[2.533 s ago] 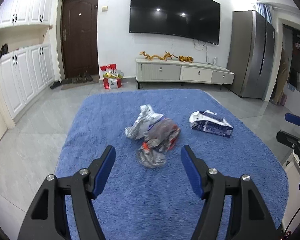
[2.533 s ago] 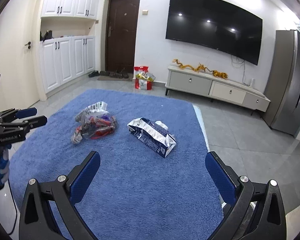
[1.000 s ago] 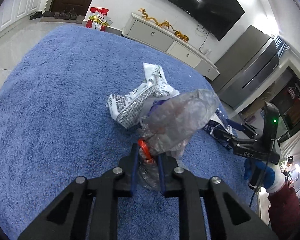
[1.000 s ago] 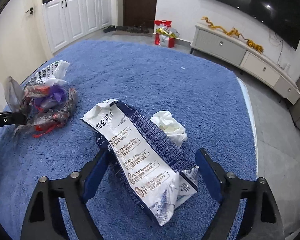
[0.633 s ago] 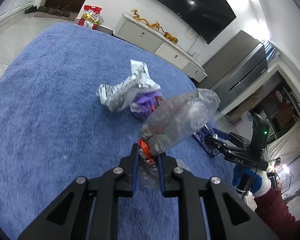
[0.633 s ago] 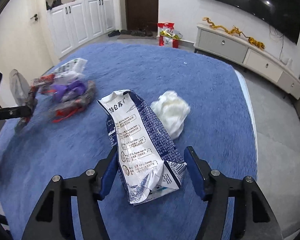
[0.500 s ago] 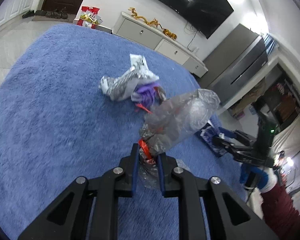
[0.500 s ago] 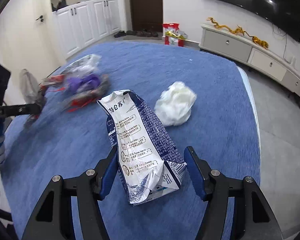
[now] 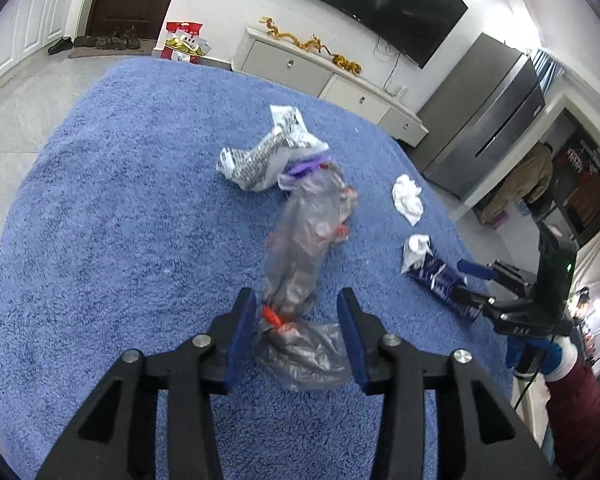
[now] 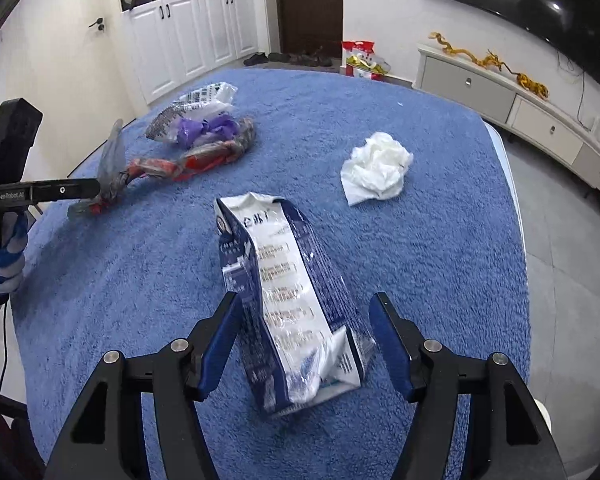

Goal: Collect trash
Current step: 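Grasp the clear plastic bag with the left tool while the right tool grasps the blue-and-white milk carton, then carry both items over the bin and open both tools to drop them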

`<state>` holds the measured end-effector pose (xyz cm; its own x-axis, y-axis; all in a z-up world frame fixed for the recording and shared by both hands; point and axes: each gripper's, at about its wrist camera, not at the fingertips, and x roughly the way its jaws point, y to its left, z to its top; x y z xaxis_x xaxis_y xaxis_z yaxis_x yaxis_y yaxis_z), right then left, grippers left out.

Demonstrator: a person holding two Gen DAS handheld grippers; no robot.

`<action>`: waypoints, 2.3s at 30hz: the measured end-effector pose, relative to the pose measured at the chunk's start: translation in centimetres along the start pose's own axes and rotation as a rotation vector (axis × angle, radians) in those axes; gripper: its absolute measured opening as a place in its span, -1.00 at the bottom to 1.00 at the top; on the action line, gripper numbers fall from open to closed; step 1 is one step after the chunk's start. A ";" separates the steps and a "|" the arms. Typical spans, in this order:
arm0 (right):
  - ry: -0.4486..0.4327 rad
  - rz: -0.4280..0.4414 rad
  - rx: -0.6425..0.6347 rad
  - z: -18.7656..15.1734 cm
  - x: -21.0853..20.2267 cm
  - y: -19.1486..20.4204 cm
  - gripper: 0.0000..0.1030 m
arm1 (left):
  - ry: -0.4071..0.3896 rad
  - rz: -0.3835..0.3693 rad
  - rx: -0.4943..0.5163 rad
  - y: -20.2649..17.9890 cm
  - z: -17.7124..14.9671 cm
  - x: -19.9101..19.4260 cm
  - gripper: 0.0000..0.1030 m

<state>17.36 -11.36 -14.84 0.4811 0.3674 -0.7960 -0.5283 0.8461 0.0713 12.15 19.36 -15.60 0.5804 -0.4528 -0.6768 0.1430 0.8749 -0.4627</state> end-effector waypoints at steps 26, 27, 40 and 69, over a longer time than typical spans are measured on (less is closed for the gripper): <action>0.021 -0.008 -0.057 0.6 1.8 1.6 0.40 | 0.076 0.047 0.012 -1.3 0.1 3.7 -0.62; 0.022 -0.005 -0.057 0.6 2.1 1.6 0.43 | 0.075 0.045 0.008 -1.1 -0.1 3.5 -0.62; -0.031 -0.014 -0.075 0.4 0.4 2.7 -0.02 | 0.056 0.027 -0.040 -0.5 -1.0 3.0 -0.74; -0.256 -0.208 0.138 -6.6 -13.5 -6.0 -0.02 | 0.094 -0.154 0.188 -17.6 1.8 2.6 -0.79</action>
<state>9.42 -23.93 -8.46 0.7375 0.2520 -0.6266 -0.3094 0.9508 0.0182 12.55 3.05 -8.20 0.4641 -0.5897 -0.6610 0.3752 0.8068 -0.4563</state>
